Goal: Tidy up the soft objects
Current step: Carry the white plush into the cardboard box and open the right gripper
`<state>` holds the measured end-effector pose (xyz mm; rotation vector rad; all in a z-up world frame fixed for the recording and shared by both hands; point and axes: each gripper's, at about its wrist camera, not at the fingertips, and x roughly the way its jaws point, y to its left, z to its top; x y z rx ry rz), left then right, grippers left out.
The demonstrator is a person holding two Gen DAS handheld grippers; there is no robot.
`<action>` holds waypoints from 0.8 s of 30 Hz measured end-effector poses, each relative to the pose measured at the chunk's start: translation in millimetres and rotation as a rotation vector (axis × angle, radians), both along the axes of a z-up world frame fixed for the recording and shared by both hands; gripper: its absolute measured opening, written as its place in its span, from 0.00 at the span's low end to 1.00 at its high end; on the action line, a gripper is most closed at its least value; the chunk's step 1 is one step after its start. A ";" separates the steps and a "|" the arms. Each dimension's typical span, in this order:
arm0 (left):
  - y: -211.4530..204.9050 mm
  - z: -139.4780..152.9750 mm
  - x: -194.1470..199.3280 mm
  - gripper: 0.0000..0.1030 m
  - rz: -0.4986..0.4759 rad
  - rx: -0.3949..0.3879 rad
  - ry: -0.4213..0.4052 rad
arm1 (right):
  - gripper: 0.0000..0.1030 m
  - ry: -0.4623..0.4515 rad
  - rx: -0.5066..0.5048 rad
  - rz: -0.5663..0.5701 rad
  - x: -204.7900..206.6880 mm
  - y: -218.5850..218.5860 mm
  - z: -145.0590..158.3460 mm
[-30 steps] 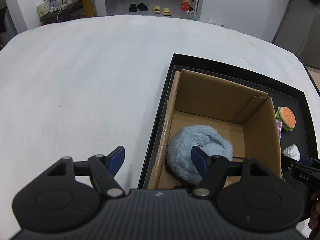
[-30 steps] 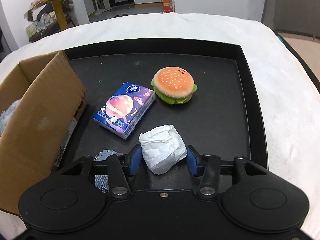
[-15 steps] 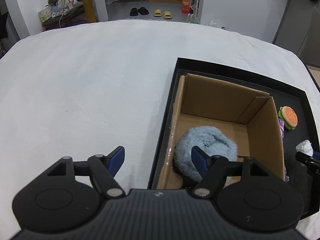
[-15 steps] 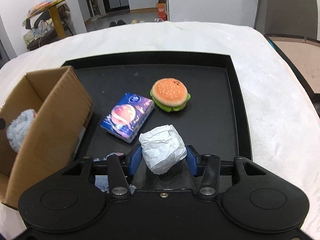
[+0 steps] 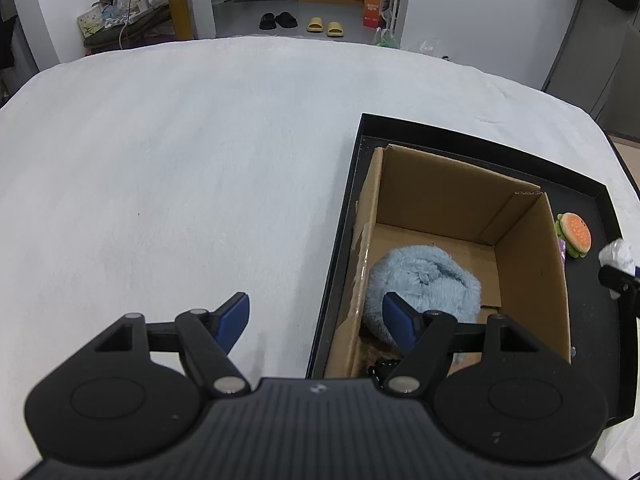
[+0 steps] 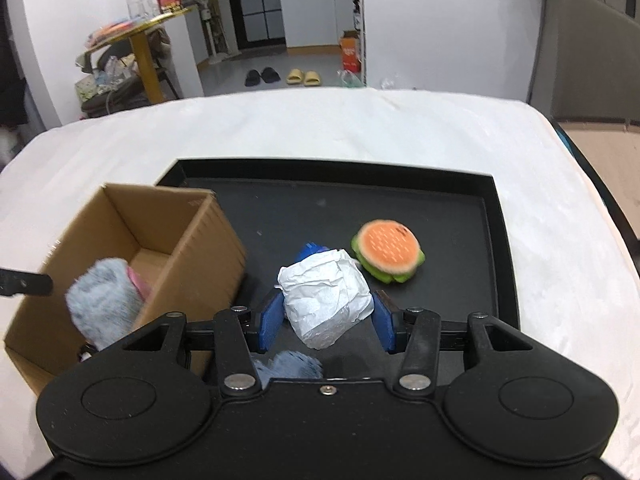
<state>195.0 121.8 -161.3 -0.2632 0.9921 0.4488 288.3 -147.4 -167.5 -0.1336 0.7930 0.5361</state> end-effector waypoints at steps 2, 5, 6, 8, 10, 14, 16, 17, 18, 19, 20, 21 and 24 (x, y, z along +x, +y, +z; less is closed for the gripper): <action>0.6 0.4 -1.7 0.70 -0.002 -0.001 -0.006 | 0.45 -0.012 0.007 0.009 -0.7 4.4 5.5; 1.1 1.1 -4.0 0.69 -0.007 -0.006 -0.020 | 0.45 -0.029 0.017 0.023 -1.2 10.4 13.0; 1.5 1.1 -4.6 0.69 -0.009 -0.011 -0.024 | 0.45 -0.034 0.021 0.028 -1.2 12.5 15.3; 2.3 1.1 -5.8 0.68 -0.012 -0.024 -0.032 | 0.45 -0.046 0.029 0.040 -2.6 17.0 20.0; 2.4 -0.2 -6.5 0.67 -0.015 -0.035 -0.036 | 0.45 -0.058 0.035 0.054 -4.9 21.6 24.8; 2.6 -3.2 -7.8 0.62 -0.020 -0.053 -0.047 | 0.45 -0.079 0.042 0.089 -8.3 32.6 32.8; 2.2 -4.1 -8.1 0.55 -0.024 -0.063 -0.056 | 0.45 -0.088 0.040 0.107 -9.7 39.3 35.8; 1.9 -4.4 -8.1 0.50 -0.026 -0.068 -0.061 | 0.45 -0.089 0.040 0.114 -10.1 42.9 37.0; 2.2 -5.0 -7.9 0.47 -0.031 -0.074 -0.065 | 0.45 -0.088 0.042 0.120 -10.0 45.4 38.0; 2.1 -5.6 -7.5 0.44 -0.035 -0.082 -0.068 | 0.45 -0.088 0.045 0.128 -10.2 49.0 39.1; 2.2 -6.6 -7.1 0.40 -0.039 -0.091 -0.068 | 0.45 -0.093 0.042 0.136 -11.1 52.4 40.0; 2.6 -7.8 -6.6 0.38 -0.040 -0.099 -0.068 | 0.45 -0.101 0.035 0.142 -13.6 54.0 40.6; 1.9 -10.6 -5.3 0.31 -0.042 -0.120 -0.072 | 0.45 -0.114 0.024 0.173 -17.5 65.1 43.4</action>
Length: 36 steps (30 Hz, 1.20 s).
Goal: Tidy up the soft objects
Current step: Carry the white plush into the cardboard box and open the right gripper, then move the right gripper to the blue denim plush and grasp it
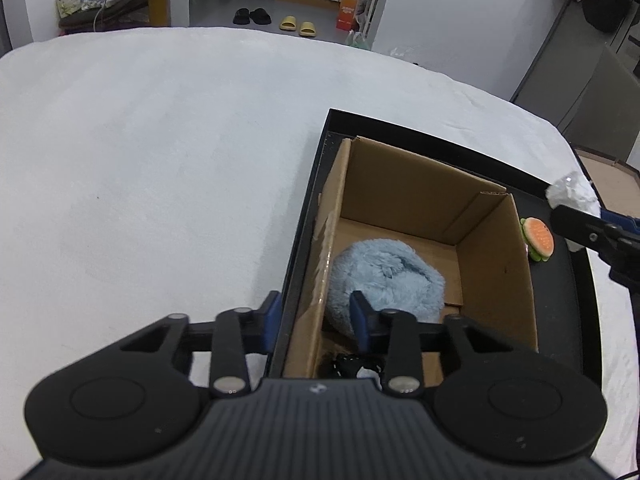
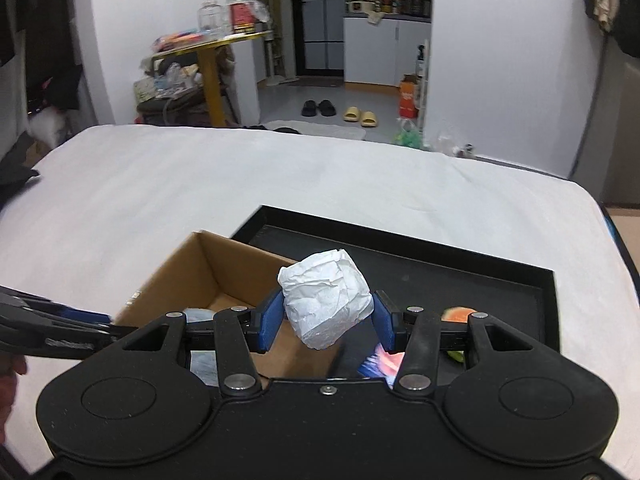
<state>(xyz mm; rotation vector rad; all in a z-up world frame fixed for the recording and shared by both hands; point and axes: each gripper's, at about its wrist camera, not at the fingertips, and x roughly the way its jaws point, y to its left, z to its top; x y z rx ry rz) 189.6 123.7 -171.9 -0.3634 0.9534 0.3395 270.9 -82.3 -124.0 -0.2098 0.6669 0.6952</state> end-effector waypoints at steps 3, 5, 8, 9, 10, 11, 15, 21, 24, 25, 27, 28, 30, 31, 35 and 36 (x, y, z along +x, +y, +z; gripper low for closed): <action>1.1 -2.7 0.3 0.25 -0.001 -0.016 -0.006 | 0.45 -0.008 -0.013 0.032 -3.2 12.7 1.7; 2.7 -4.3 0.6 0.18 -0.002 -0.027 -0.009 | 0.46 -0.006 -0.019 0.050 -4.5 20.7 2.0; 5.8 -6.4 0.6 0.12 -0.001 -0.049 -0.013 | 0.46 -0.004 -0.030 0.078 -7.7 31.7 1.5; 7.0 -7.2 0.5 0.12 -0.002 -0.056 -0.014 | 0.46 -0.002 -0.034 0.086 -8.4 35.7 1.0; 8.5 -7.8 0.0 0.12 -0.001 -0.063 -0.015 | 0.46 0.000 -0.037 0.093 -8.8 38.5 0.5; 9.7 -8.5 -0.4 0.12 0.000 -0.067 -0.017 | 0.46 0.001 -0.040 0.099 -9.9 41.4 0.0; 12.7 -9.2 -1.2 0.12 -0.001 -0.087 -0.023 | 0.46 0.012 -0.051 0.123 -12.0 54.8 -2.2; 16.7 -9.4 -1.2 0.12 0.001 -0.114 -0.025 | 0.47 0.049 -0.032 0.135 -11.8 69.2 -4.0; 19.0 -9.5 -1.5 0.12 0.004 -0.128 -0.026 | 0.50 0.079 -0.017 0.144 -12.5 73.6 -5.5; 19.7 -9.6 -1.4 0.12 0.005 -0.132 -0.027 | 0.50 0.076 -0.026 0.150 -14.3 75.5 -6.4; 21.0 -10.2 -1.6 0.12 0.007 -0.137 -0.027 | 0.50 0.078 -0.038 0.158 -17.4 77.5 -7.9; 21.9 -10.0 -2.1 0.12 0.008 -0.140 -0.027 | 0.50 0.082 -0.040 0.160 -18.8 77.7 -8.0; 22.8 -9.7 -2.3 0.12 0.012 -0.144 -0.027 | 0.50 0.084 -0.046 0.159 -21.2 76.8 -7.8; 22.9 -9.7 -2.4 0.12 0.013 -0.144 -0.027 | 0.50 0.084 -0.047 0.157 -22.4 75.6 -7.3; 21.6 -9.4 -2.5 0.12 0.012 -0.140 -0.023 | 0.50 0.089 -0.044 0.148 -26.0 70.0 -5.1; 21.4 -9.2 -2.4 0.12 0.012 -0.137 -0.021 | 0.50 0.089 -0.045 0.146 -26.3 69.5 -5.7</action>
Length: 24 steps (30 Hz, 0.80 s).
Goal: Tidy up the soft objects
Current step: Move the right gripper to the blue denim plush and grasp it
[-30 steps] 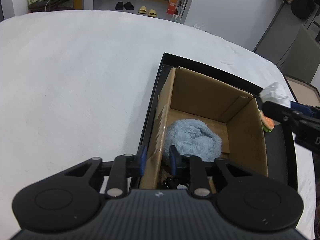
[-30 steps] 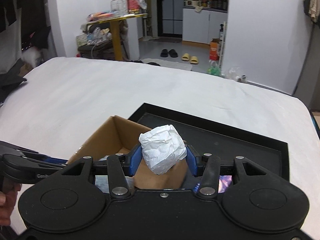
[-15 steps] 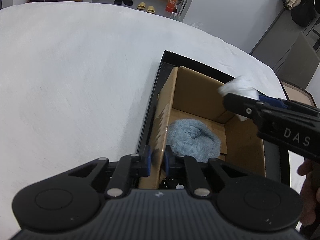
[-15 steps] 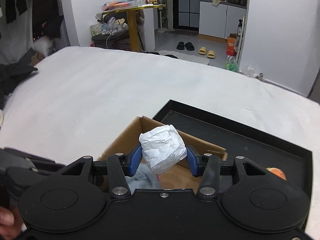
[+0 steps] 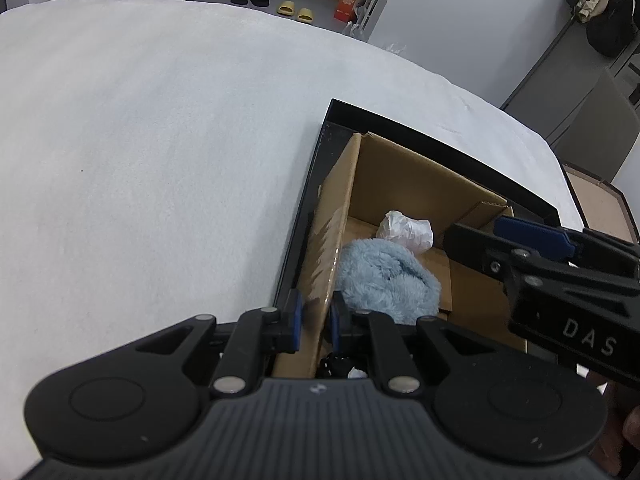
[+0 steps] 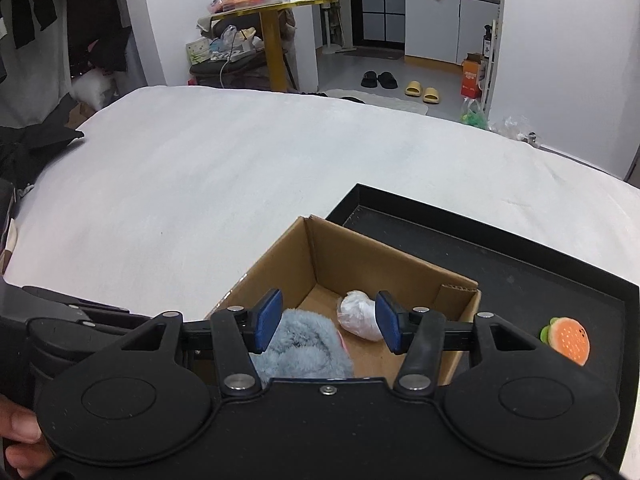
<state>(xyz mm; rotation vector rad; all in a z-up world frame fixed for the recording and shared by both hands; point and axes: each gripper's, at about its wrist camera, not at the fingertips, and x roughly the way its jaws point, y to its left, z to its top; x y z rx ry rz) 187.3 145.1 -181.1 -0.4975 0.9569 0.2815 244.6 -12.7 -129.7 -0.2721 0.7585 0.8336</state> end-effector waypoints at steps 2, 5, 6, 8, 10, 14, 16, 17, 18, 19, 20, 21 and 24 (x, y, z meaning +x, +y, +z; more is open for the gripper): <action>0.0 0.0 1.1 0.12 -0.001 0.003 0.005 | 0.50 0.001 -0.001 -0.003 -1.1 -2.6 0.2; -0.7 0.7 2.3 0.13 0.000 0.006 0.014 | 0.57 -0.003 -0.001 -0.012 -2.7 -8.3 0.6; -1.5 1.2 2.8 0.13 0.000 0.011 0.017 | 0.58 -0.006 0.000 -0.016 -2.8 -10.2 0.7; -4.1 2.9 2.9 0.15 -0.002 0.026 0.019 | 0.58 -0.005 0.006 -0.026 -1.4 -14.7 1.1; -6.7 4.5 2.8 0.16 -0.005 0.040 0.023 | 0.61 0.001 0.014 -0.041 -0.4 -21.0 0.6; -10.5 6.2 3.6 0.23 -0.015 0.047 0.031 | 0.69 -0.003 0.029 -0.065 1.5 -32.8 0.8; -12.1 7.4 3.6 0.31 -0.017 0.053 0.035 | 0.70 0.000 0.037 -0.074 3.4 -39.5 -0.2; -13.3 7.9 4.1 0.35 -0.017 0.056 0.036 | 0.70 0.002 0.038 -0.079 4.7 -41.6 -0.8; -14.5 8.4 4.4 0.36 -0.016 0.061 0.039 | 0.70 0.005 0.039 -0.084 5.7 -43.8 -1.2; -15.9 9.0 4.4 0.39 -0.014 0.068 0.043 | 0.70 0.008 0.042 -0.091 6.6 -47.0 -1.5; -17.5 10.1 4.3 0.42 -0.014 0.075 0.045 | 0.70 0.010 0.044 -0.095 7.2 -49.3 -1.7; -19.1 11.1 4.2 0.44 -0.015 0.082 0.044 | 0.71 0.011 0.046 -0.099 7.7 -52.0 -2.0; -22.9 13.5 4.0 0.48 -0.017 0.107 0.046 | 0.74 0.009 0.053 -0.114 8.7 -58.8 -3.3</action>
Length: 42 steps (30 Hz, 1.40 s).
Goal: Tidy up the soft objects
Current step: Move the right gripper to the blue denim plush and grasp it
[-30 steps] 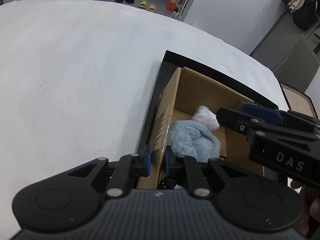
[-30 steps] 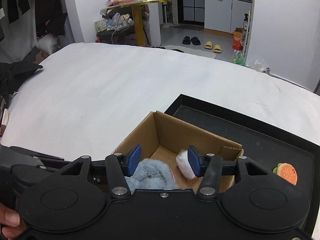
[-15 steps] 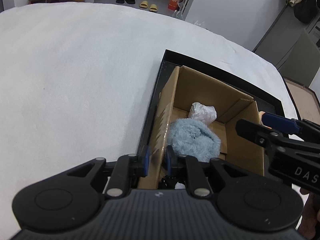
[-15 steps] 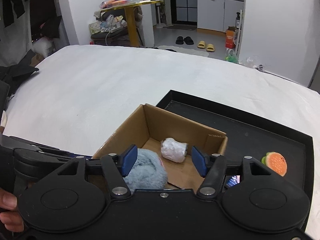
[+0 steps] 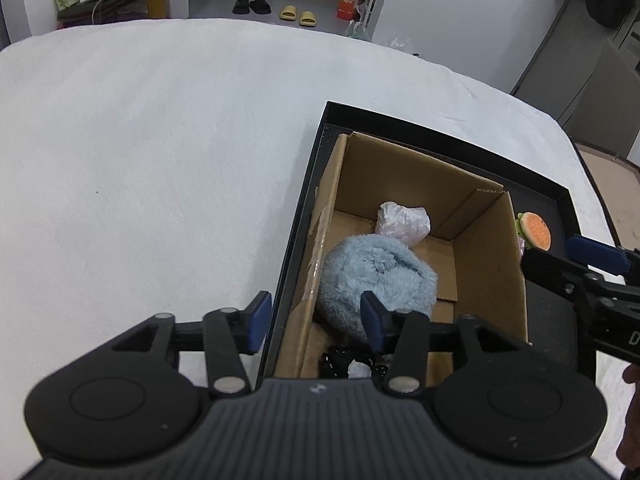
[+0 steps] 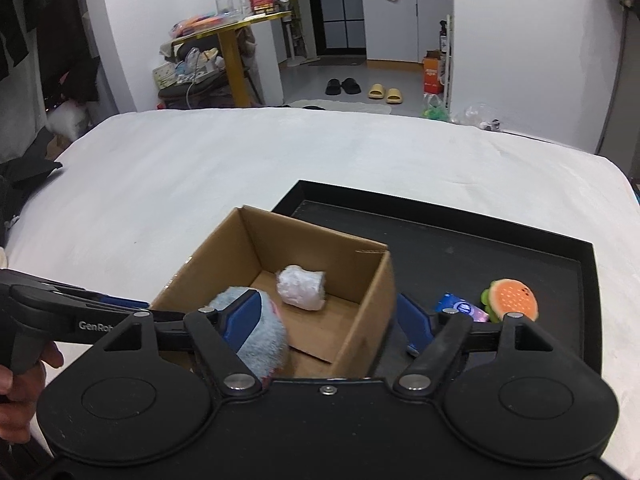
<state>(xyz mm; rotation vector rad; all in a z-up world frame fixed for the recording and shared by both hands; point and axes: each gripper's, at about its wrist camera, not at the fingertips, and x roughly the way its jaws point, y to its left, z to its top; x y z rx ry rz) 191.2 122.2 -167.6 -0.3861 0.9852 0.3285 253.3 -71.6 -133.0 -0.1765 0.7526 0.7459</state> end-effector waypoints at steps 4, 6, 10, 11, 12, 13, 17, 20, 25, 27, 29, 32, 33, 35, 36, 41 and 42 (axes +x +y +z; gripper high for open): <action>-3.7 1.6 0.3 0.53 0.000 0.022 0.008 | 0.78 0.023 0.020 -0.019 3.8 -13.8 -4.1; -5.3 2.2 0.2 0.54 0.001 0.036 0.013 | 0.78 0.024 0.014 -0.032 4.9 -20.7 -6.8; -7.4 2.8 0.7 0.56 0.002 0.062 0.018 | 0.78 0.033 0.018 -0.064 8.0 -36.4 -12.3; -7.7 2.7 1.0 0.57 0.004 0.067 0.020 | 0.78 0.033 0.017 -0.069 8.5 -40.2 -13.6; -8.0 2.6 1.1 0.57 0.005 0.071 0.022 | 0.78 0.035 0.015 -0.071 9.0 -43.3 -14.7; -8.2 2.5 1.2 0.57 0.007 0.074 0.024 | 0.78 0.037 0.010 -0.074 9.4 -45.9 -16.6; -11.7 2.4 4.2 0.65 0.004 0.084 0.031 | 0.77 0.048 0.000 -0.075 9.1 -52.7 -25.6; -15.0 2.2 6.5 0.67 -0.002 0.097 0.036 | 0.74 0.066 -0.012 -0.073 10.5 -56.7 -35.3; -19.7 0.7 9.1 0.67 -0.007 0.107 0.041 | 0.64 0.094 -0.041 -0.063 12.9 -60.9 -54.7; -21.9 0.0 9.9 0.67 -0.006 0.113 0.043 | 0.57 0.111 -0.050 -0.054 14.0 -61.6 -63.3; -23.5 -1.0 11.0 0.67 -0.005 0.118 0.046 | 0.54 0.124 -0.057 -0.046 14.4 -62.2 -71.3; -25.1 -3.3 12.9 0.67 -0.002 0.120 0.051 | 0.50 0.142 -0.066 -0.035 15.1 -62.1 -79.9; -25.3 -4.1 13.6 0.67 -0.001 0.121 0.053 | 0.50 0.146 -0.071 -0.033 15.5 -61.5 -82.8; -26.0 -5.0 15.0 0.67 0.001 0.123 0.057 | 0.51 0.148 -0.080 -0.036 16.3 -60.2 -87.4; -26.6 -5.4 15.8 0.67 0.001 0.125 0.059 | 0.51 0.148 -0.084 -0.039 16.9 -59.9 -89.7; -29.8 -6.0 19.7 0.67 -0.001 0.133 0.062 | 0.52 0.168 -0.110 -0.066 23.2 -61.2 -104.3; -30.2 -6.1 19.8 0.67 -0.002 0.134 0.061 | 0.52 0.176 -0.104 -0.066 24.2 -62.3 -106.1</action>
